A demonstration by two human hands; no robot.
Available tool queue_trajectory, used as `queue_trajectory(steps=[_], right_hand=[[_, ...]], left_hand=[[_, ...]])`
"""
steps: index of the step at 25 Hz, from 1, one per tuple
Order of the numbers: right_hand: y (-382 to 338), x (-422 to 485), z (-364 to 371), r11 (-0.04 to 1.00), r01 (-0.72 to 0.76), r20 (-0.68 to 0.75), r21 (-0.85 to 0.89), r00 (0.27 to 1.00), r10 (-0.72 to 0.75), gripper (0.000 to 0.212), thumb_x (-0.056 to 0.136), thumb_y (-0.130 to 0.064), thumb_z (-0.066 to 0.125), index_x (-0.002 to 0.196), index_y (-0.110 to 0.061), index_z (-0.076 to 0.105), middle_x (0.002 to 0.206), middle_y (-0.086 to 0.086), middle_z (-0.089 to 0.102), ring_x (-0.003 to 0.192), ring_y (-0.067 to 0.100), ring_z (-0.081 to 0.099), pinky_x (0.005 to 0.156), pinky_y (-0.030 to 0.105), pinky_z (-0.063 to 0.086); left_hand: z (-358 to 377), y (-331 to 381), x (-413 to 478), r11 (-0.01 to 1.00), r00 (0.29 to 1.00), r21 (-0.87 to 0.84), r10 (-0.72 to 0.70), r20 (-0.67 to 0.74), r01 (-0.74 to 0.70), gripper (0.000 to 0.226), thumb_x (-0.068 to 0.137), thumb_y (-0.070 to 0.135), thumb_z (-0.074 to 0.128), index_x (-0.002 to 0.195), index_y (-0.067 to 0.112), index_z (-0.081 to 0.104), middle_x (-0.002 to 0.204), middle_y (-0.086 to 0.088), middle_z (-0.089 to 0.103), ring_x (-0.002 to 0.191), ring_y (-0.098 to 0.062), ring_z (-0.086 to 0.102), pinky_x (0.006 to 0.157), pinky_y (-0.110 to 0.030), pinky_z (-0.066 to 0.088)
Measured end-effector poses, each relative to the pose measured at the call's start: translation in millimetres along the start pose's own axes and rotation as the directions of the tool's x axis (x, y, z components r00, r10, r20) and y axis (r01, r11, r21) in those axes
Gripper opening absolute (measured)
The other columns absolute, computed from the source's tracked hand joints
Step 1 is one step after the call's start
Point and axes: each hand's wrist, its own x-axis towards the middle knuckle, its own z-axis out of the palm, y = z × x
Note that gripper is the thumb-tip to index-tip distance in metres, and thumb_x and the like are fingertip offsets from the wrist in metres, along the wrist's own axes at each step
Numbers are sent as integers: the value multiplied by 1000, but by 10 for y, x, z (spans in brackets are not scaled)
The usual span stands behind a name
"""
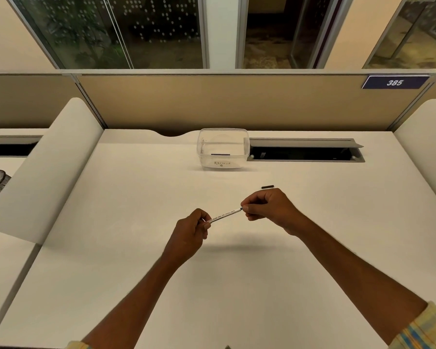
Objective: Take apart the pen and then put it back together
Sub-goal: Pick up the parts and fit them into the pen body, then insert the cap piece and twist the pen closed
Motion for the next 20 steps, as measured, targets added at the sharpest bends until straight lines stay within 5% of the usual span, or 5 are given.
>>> queue_trajectory(steps=[3, 7, 13, 20], right_hand=[[-48, 7, 94, 998, 28, -11, -57, 1000, -28, 20, 88, 1, 82, 108, -5, 80, 97, 25, 78, 81, 24, 75, 85, 39, 67], [-99, 34, 166, 994, 60, -7, -90, 998, -61, 41, 86, 7, 81, 123, -9, 73, 97, 18, 81, 81, 20, 77, 83, 35, 67], [40, 143, -37, 992, 22, -44, -127, 999, -28, 25, 90, 3, 77, 113, -8, 77, 91, 17, 81, 79, 20, 77, 82, 37, 67], [460, 417, -351, 969, -107, -193, -223, 979, 63, 12, 90, -4, 80, 101, -9, 79, 88, 21, 79, 77, 23, 76, 85, 44, 67]], left_hand=[[28, 18, 16, 1000, 1000, -5, 25, -2, -25, 19, 106, 11, 54, 96, 26, 62, 73, -4, 72, 71, -18, 64, 68, -38, 52], [44, -18, 53, 998, 998, 0, 61, -33, -61, 17, 110, 13, 49, 100, 23, 59, 79, 5, 79, 74, -2, 67, 70, -28, 52], [86, -18, 116, 983, 1000, -181, 14, -27, -18, 15, 110, 8, 48, 104, 20, 56, 86, 1, 83, 85, -18, 79, 86, -44, 63], [134, -90, 313, 978, 998, -201, -46, 31, 51, 13, 108, 12, 53, 101, 23, 55, 88, 0, 84, 84, -34, 74, 91, -54, 61]])
